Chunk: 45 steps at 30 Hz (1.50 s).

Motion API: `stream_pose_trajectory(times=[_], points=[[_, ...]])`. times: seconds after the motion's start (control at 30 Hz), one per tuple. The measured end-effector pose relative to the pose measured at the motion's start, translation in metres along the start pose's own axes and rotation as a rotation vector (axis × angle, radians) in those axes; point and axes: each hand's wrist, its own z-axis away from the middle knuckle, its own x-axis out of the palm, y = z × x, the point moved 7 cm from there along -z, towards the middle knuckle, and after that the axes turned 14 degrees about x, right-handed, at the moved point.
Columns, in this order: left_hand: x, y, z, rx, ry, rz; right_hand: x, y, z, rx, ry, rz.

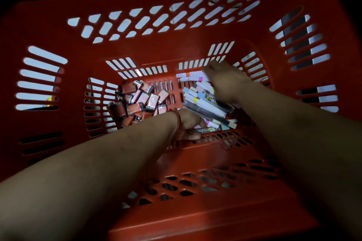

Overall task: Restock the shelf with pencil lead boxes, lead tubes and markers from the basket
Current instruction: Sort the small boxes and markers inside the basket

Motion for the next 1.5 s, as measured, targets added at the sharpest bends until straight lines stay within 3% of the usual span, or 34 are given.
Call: stream_pose_trajectory(times=[0.13,0.23,0.33,0.5,0.6,0.7,0.97,1.23,1.37,1.43,1.5], points=[[0.008,-0.005,-0.012,0.05,0.177,0.411,0.002,-0.003,0.0,0.021,-0.002,0.043],[0.008,-0.001,-0.013,0.127,0.32,0.555,0.003,-0.003,0.003,0.007,0.01,0.0],[0.003,-0.004,-0.008,0.156,0.396,0.454,0.006,0.001,0.005,0.003,-0.02,-0.047],[-0.012,-0.008,-0.002,0.138,0.319,0.149,0.007,0.006,0.008,0.013,-0.095,-0.117],[-0.04,-0.006,0.009,0.167,0.543,0.125,0.008,0.005,0.006,0.037,-0.126,-0.193],[-0.059,-0.003,0.02,0.172,0.72,-0.093,0.009,-0.002,0.002,0.056,-0.147,-0.277],[-0.046,-0.005,0.017,0.197,0.69,-0.169,0.007,-0.022,0.001,-0.01,-0.223,-0.196],[-0.011,0.001,0.01,0.367,0.393,-0.295,0.014,-0.035,0.004,-0.079,-0.249,-0.167],[-0.01,0.004,0.009,0.288,0.222,-0.43,0.013,-0.039,0.007,-0.129,-0.262,-0.178],[-0.017,0.003,0.011,0.259,0.244,-0.479,0.015,-0.044,0.009,-0.146,-0.292,-0.183],[-0.033,0.002,0.015,0.24,0.391,-0.461,0.016,-0.047,0.011,-0.159,-0.314,-0.168]])
